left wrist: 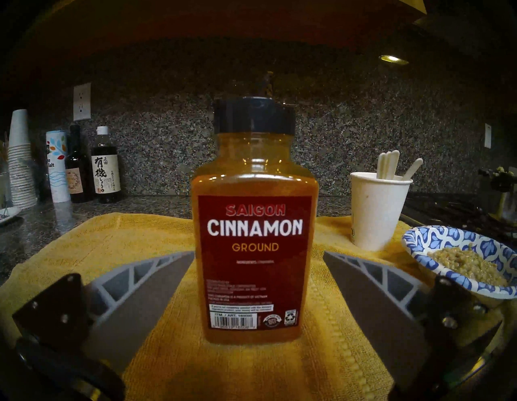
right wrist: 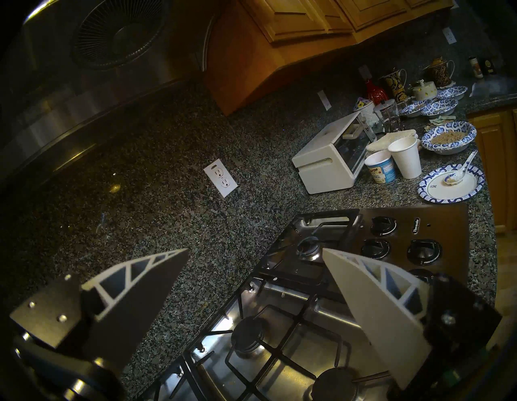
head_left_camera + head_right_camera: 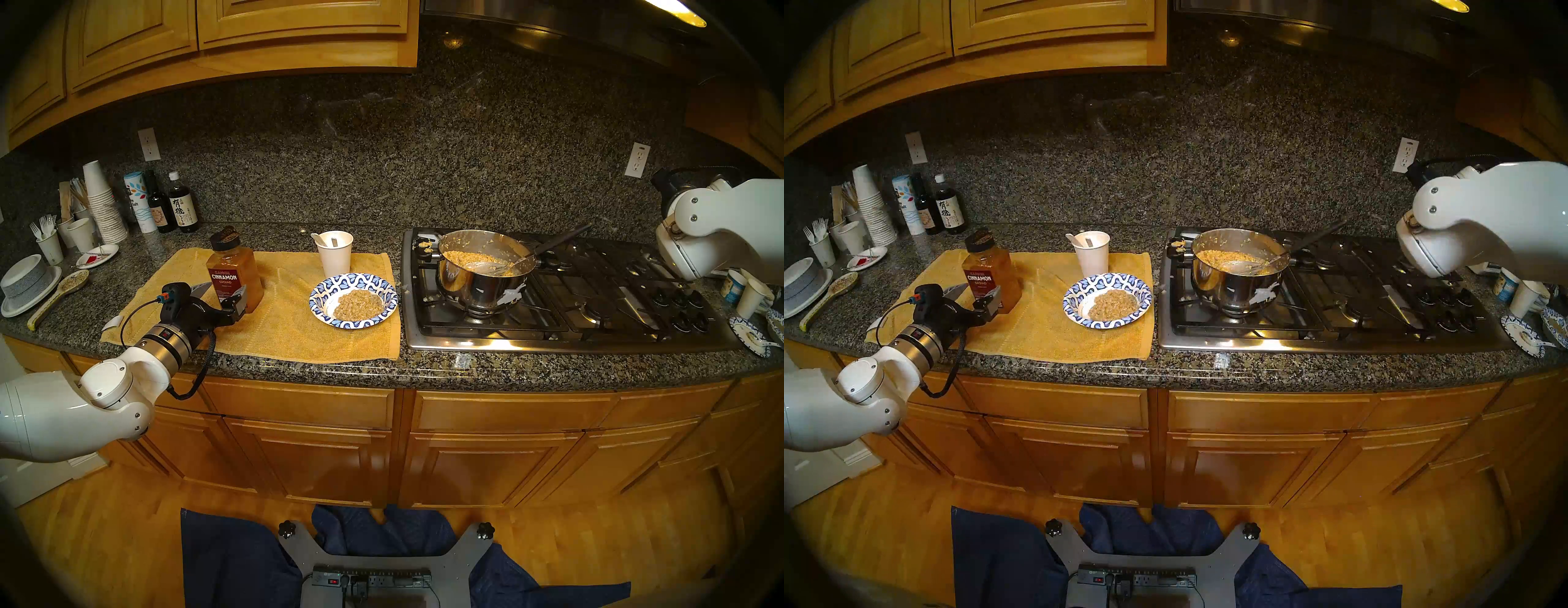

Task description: Scoop oatmeal into bowl and add cinnamon

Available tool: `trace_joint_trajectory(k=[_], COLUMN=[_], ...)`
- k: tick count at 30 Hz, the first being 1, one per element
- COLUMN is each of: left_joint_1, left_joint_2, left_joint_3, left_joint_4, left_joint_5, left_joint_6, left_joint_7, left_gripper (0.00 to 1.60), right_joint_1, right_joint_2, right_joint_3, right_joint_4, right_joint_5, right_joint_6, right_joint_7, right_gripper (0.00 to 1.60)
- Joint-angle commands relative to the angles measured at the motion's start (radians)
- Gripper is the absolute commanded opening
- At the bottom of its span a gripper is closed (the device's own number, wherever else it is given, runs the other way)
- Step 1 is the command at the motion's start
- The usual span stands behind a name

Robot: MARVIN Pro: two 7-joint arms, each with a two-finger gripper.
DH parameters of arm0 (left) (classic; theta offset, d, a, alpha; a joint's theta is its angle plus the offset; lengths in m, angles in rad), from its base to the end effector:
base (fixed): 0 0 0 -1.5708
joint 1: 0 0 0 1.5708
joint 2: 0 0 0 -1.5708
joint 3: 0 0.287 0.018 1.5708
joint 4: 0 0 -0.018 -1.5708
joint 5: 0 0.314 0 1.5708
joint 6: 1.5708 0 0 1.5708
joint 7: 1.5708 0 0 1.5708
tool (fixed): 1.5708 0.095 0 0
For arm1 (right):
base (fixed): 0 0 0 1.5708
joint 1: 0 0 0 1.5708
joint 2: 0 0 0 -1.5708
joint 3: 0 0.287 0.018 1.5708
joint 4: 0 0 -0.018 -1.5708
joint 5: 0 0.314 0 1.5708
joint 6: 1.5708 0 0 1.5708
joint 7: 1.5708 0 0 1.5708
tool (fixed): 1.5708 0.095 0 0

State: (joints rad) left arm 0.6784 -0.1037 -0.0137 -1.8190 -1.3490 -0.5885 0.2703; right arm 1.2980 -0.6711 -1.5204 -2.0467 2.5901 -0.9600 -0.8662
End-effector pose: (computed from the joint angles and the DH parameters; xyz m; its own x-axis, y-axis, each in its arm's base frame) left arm 0.3682 0.1788 -0.2188 0.0408 0.0207 0.9990 -0.1405 -0.9897 0.0263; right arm 0.3937 -0.1784 0.0153 -0.3061 -0.4632 0.8317 -0.6009 -0.5836 -0.5461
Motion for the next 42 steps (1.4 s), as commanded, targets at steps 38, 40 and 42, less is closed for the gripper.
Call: trace_joint_trajectory(k=[38, 40, 42], left_joint_1=[-0.075, -0.078, -0.081], left_joint_2=[-0.034, -0.043, -0.056], left_joint_3=[-0.084, -0.087, -0.09], left_joint_4=[0.05, 0.052, 0.054], left_joint_5=[-0.133, -0.127, -0.119], left_joint_6=[0.144, 0.148, 0.148], left_joint_7=[-0.046, -0.034, -0.011], left_gripper=[1.6, 1.6, 1.6], right_joint_1=[0.038, 0.038, 0.039], right_joint_2=[0.021, 0.023, 0.025], right_joint_3=[0.022, 0.022, 0.022], right_joint_4=[0.001, 0.001, 0.0], right_joint_5=[-0.08, -0.083, -0.086], right_joint_6=[0.0, 0.0, 0.0], right_joint_7=[-0.06, -0.06, -0.061], right_gripper=[1.6, 1.6, 1.6])
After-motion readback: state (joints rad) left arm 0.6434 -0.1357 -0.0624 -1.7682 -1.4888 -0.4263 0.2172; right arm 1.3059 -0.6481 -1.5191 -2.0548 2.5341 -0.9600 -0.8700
